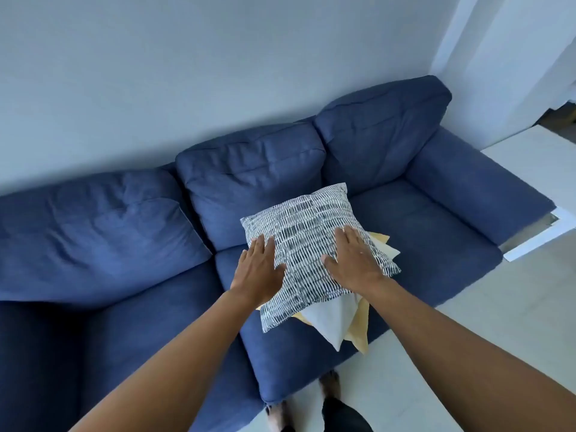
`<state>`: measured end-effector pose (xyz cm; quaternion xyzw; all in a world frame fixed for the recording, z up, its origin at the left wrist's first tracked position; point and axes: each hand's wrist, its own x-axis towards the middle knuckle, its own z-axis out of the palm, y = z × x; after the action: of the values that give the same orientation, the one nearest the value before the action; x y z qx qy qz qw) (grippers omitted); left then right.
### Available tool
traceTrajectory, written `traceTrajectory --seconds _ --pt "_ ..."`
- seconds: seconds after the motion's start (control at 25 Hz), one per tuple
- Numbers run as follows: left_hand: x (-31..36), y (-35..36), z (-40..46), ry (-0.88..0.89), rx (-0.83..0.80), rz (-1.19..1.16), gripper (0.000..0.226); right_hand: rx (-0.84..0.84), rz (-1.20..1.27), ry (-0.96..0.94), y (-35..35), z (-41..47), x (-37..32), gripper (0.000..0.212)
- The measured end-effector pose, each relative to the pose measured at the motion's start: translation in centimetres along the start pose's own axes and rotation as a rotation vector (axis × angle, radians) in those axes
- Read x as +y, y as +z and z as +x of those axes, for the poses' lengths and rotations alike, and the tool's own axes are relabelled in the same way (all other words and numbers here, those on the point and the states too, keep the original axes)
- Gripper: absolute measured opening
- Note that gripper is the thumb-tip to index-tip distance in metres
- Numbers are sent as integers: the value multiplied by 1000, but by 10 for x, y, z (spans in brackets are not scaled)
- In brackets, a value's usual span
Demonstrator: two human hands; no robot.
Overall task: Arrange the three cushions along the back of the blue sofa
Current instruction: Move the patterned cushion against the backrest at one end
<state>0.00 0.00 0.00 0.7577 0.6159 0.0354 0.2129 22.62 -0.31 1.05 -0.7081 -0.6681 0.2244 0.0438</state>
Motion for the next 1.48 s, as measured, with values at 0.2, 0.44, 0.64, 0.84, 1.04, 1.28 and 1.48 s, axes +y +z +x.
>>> traceTrajectory --seconds 0.2,0.44,0.64,0.84,1.04,1.28,1.48 --pt "-1 21 19 -189 -90 -85 72 -73 14 15 0 47 34 76" --pt "-10 59 36 -473 -24 -410 59 -103 184 142 10 86 89 82" --pt "-15 75 31 -750 -61 -870 43 -193 529 344 15 94 103 85" --pt "-23 51 36 -761 22 -1065 21 -87 689 292 -6 108 75 35" --pt "-24 -5 25 -745 193 -1169 9 -26 844 171 -46 121 27 39" --pt "-56 -43 -41 -822 408 -1290 15 -198 1001 24 -46 123 -45 26" --pt "-105 -53 -110 -919 532 -1331 16 -393 944 -98 -13 99 -105 21"
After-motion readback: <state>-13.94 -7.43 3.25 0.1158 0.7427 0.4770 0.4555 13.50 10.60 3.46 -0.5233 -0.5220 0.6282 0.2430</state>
